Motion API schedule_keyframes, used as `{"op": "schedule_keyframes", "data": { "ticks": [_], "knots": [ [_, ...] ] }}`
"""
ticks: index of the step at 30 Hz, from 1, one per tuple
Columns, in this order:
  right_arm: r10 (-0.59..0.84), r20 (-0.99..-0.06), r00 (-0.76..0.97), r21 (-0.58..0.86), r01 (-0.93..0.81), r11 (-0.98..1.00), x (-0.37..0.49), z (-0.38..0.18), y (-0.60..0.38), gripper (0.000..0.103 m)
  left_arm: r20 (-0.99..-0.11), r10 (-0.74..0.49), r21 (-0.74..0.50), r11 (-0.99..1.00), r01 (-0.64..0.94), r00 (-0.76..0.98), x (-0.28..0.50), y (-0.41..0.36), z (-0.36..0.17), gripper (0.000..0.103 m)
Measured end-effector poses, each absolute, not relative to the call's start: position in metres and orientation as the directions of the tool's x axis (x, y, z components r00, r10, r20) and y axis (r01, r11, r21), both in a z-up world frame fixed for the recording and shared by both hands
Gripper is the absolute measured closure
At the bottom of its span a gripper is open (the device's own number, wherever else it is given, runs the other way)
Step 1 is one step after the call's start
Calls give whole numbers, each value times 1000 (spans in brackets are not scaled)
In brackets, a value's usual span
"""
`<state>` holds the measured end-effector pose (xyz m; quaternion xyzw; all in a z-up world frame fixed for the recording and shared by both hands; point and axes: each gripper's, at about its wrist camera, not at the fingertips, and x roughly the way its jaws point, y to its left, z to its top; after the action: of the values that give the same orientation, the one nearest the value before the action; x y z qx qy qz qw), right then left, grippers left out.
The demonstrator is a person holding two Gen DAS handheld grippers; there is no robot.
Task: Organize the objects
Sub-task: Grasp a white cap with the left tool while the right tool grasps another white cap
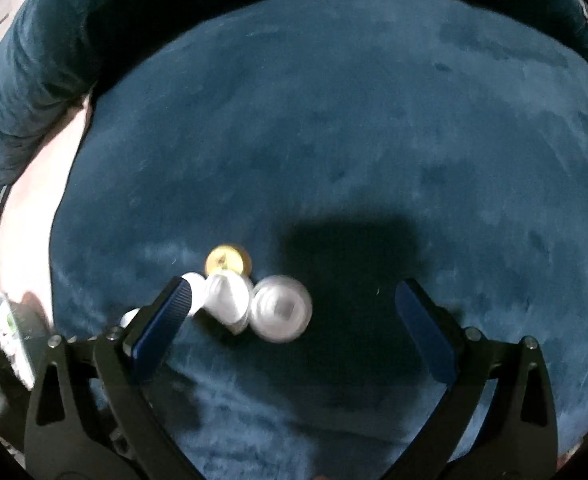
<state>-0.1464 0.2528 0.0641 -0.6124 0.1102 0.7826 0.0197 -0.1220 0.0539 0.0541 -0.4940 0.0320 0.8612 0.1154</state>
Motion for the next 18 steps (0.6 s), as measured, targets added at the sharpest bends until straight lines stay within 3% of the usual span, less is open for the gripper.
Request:
{"op": "schedule_keyframes", "data": {
  "ticks": [4, 8, 11, 14, 18],
  "knots": [
    [-50, -979, -196, 84, -165, -983, -153, 47, 253, 1, -861, 140, -42, -978, -205, -488, -118, 40, 55, 73],
    [-62, -995, 73, 64, 27, -998, -136, 27, 227, 2, -862, 145, -60, -981, -185, -485, -113, 30, 56, 73],
    [-63, -998, 28, 65, 92, -994, -125, 50, 224, 2, -865, 143, -69, -983, -169, -481, -110, 27, 54, 72],
    [-83, -993, -84, 83, -1, -997, -132, 66, 240, 1, -868, 138, -68, -985, -161, -477, -106, 23, 52, 72],
    [-3, -989, -146, 20, -117, -993, -142, 57, 260, 1, -869, 133, -66, -986, -153, -477, -107, 21, 52, 72]
  ]
}}
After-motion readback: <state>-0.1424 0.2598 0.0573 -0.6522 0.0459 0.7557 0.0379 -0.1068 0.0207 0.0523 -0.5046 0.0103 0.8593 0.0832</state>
